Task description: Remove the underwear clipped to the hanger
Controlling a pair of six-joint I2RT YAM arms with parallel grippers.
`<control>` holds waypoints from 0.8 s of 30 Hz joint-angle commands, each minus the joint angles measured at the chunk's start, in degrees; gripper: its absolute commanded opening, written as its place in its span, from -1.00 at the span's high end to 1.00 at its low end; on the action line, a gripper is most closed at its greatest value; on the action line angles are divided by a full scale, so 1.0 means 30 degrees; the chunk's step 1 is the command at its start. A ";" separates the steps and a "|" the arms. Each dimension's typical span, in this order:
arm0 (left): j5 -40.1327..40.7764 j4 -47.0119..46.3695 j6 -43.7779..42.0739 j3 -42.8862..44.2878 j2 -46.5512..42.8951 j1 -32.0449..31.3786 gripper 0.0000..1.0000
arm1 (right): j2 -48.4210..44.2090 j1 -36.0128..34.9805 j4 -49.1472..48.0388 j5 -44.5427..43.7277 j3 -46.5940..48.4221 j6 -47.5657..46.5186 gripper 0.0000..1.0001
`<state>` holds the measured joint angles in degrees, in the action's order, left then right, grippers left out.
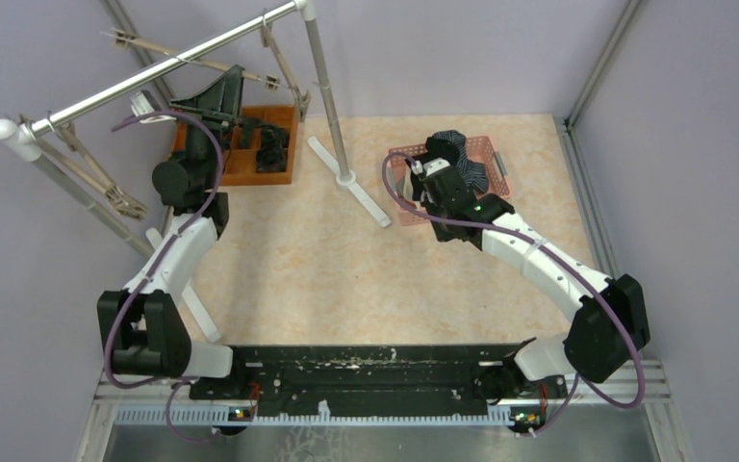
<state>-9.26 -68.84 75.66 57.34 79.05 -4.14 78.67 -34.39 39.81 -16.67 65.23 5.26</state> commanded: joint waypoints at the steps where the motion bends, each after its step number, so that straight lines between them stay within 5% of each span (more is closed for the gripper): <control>1: 0.0079 0.0808 -0.0433 0.1684 -0.0342 0.0437 1.00 | -0.0306 -0.0109 -0.0790 -0.0352 -0.0006 -0.0059 0.65; 24: 0.1829 -0.2188 0.5607 -0.1596 0.0650 0.1450 1.00 | 0.0076 -0.0224 -0.0892 0.0079 0.0052 -0.0170 0.66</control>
<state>-4.14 -69.14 86.59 53.95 79.29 -0.21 78.94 -34.48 39.38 -16.25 65.21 5.06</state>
